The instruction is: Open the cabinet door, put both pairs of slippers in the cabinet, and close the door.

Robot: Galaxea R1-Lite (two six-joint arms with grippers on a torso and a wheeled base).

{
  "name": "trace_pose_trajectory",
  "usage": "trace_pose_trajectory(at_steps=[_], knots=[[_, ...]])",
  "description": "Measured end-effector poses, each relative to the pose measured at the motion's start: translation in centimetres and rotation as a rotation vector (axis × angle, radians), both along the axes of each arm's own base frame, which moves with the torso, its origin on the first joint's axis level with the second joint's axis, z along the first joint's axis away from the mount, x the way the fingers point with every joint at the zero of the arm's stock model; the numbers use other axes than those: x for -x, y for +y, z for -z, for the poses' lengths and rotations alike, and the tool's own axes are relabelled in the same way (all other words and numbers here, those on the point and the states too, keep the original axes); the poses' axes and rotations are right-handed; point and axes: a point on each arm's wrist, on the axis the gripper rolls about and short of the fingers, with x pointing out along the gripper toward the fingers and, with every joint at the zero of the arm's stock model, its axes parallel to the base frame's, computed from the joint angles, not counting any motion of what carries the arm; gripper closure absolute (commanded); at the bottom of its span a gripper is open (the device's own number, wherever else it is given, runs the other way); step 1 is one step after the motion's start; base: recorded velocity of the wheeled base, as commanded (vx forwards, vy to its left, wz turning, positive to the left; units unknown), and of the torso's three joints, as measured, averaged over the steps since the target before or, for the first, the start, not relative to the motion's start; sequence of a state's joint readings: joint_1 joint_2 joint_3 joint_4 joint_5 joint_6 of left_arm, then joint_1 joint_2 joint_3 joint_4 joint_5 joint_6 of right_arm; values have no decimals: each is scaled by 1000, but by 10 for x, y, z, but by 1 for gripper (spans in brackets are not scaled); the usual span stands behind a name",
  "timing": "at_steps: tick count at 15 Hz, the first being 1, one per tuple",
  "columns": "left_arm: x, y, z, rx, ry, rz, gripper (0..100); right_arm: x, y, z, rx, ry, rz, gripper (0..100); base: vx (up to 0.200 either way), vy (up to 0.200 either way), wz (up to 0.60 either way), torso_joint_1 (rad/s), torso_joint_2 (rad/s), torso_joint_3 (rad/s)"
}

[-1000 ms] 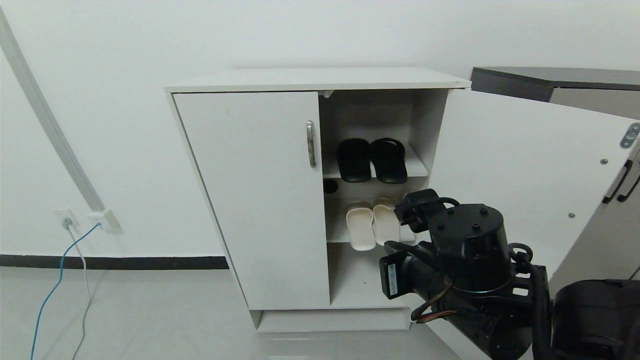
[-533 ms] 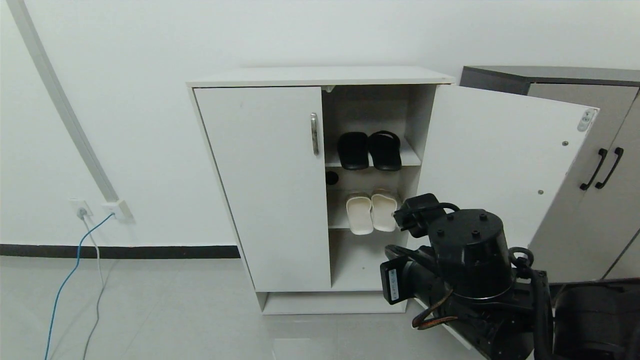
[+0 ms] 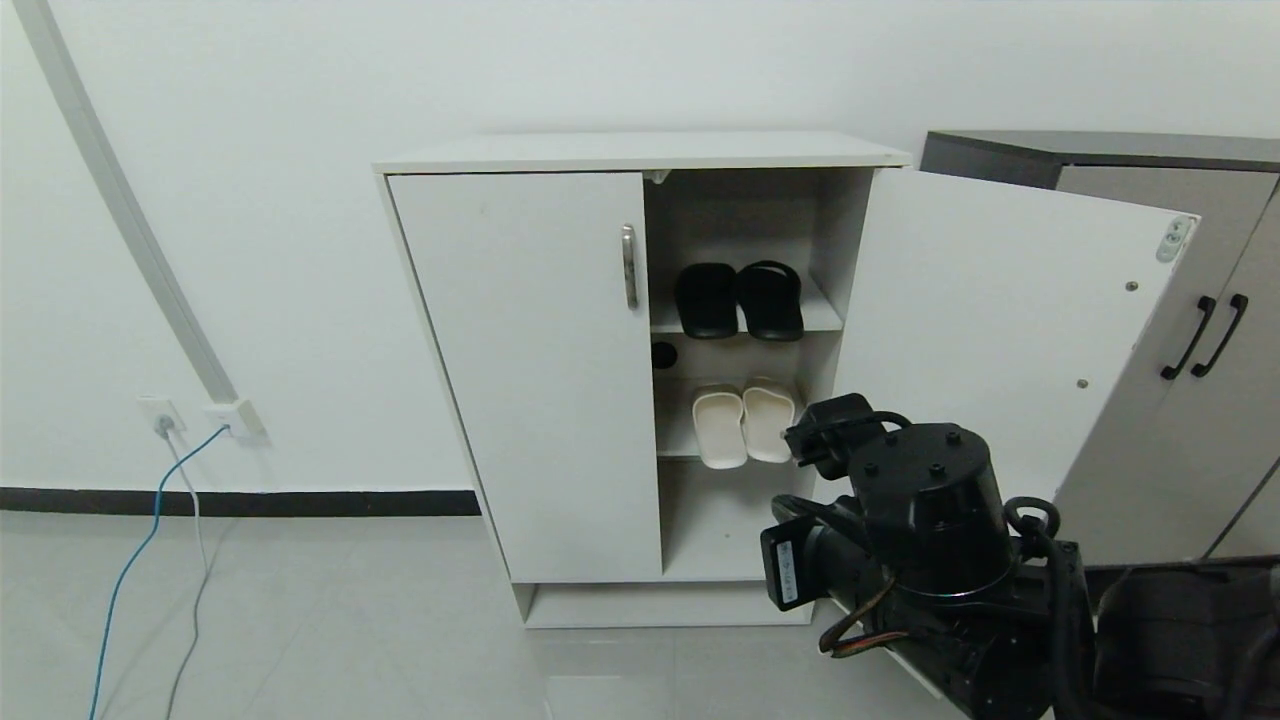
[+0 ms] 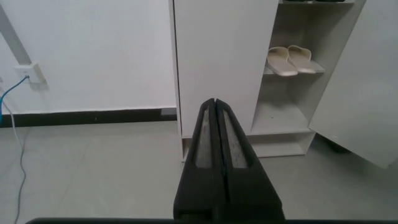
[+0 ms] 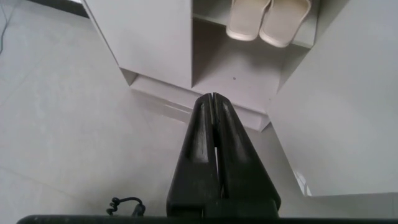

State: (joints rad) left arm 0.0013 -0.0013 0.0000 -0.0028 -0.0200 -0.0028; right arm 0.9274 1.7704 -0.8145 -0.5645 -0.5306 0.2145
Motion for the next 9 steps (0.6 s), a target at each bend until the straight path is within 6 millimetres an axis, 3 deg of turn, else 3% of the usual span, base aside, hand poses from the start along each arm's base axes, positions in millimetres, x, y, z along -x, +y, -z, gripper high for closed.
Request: trace_pose_trajectory(at_steps=[9], knots=[[0,0,0,0,0,0,100,-2,2,3,8,4,3,100,0,0,0,0,0,0]])
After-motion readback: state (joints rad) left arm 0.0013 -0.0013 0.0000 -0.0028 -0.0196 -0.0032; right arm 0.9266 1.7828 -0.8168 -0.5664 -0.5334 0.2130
